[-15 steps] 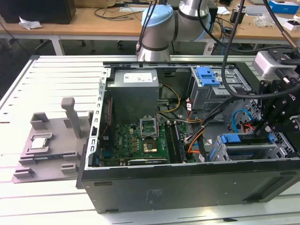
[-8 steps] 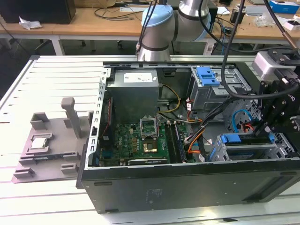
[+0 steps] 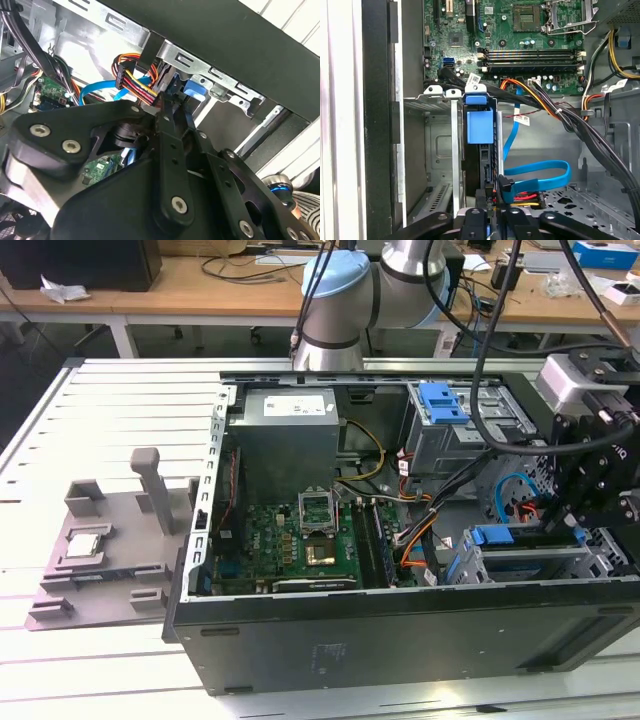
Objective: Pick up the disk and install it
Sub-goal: 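Insert the first disk wire, then insert the second disk wire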
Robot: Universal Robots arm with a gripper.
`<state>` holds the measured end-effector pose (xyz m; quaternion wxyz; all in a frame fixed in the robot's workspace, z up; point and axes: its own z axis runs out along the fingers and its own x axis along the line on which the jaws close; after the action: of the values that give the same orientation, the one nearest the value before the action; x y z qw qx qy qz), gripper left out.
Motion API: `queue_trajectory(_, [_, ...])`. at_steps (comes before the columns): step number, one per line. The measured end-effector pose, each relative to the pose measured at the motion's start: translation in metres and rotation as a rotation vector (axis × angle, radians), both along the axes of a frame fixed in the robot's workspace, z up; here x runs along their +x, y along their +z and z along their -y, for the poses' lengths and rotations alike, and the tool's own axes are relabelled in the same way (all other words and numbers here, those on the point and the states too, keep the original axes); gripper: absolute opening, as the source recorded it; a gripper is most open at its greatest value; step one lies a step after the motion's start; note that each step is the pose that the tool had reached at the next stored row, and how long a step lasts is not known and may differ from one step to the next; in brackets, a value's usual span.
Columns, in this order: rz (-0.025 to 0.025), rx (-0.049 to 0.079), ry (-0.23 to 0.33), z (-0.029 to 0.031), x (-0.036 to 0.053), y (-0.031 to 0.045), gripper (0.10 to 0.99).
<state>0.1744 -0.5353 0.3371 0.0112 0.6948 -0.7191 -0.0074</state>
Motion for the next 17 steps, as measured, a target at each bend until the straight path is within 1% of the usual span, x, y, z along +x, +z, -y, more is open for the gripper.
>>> queue_trajectory(2, [0.0000,-0.002,0.000,-0.0002,0.0000,0.0030,0.247])
queue_trajectory(3, [0.0000,-0.004,0.000,-0.0008,0.0000,0.0090,0.247])
queue_trajectory(4, [0.0000,-0.006,0.000,-0.0022,0.0000,0.0117,0.247])
queue_trajectory(5, [0.0000,-0.006,0.000,-0.0032,0.0000,0.0137,0.227])
queue_trajectory(6, [0.0000,-0.007,0.000,-0.0038,0.0000,0.0170,0.165])
queue_trajectory(7, [0.0000,-0.013,0.000,-0.0044,0.0000,0.0271,0.106])
queue_trajectory(8, [0.0000,-0.015,0.000,-0.0045,0.0000,0.0378,0.106])
queue_trajectory(9, [0.0000,-0.015,0.000,-0.0045,0.0000,0.0434,0.106])
queue_trajectory(12, [0.0000,-0.015,0.000,-0.0045,0.0000,0.0439,0.114])
queue_trajectory(13, [-0.0001,-0.015,0.000,-0.0045,0.0000,0.0439,0.235])
queue_trajectory(15, [0.0000,-0.015,0.000,-0.0045,0.0000,0.0440,0.357])
queue_trajectory(16, [0.0000,-0.015,0.000,-0.0045,0.0000,0.0440,0.416])
queue_trajectory(17, [0.0000,-0.015,0.000,-0.0045,0.0000,0.0441,0.416])
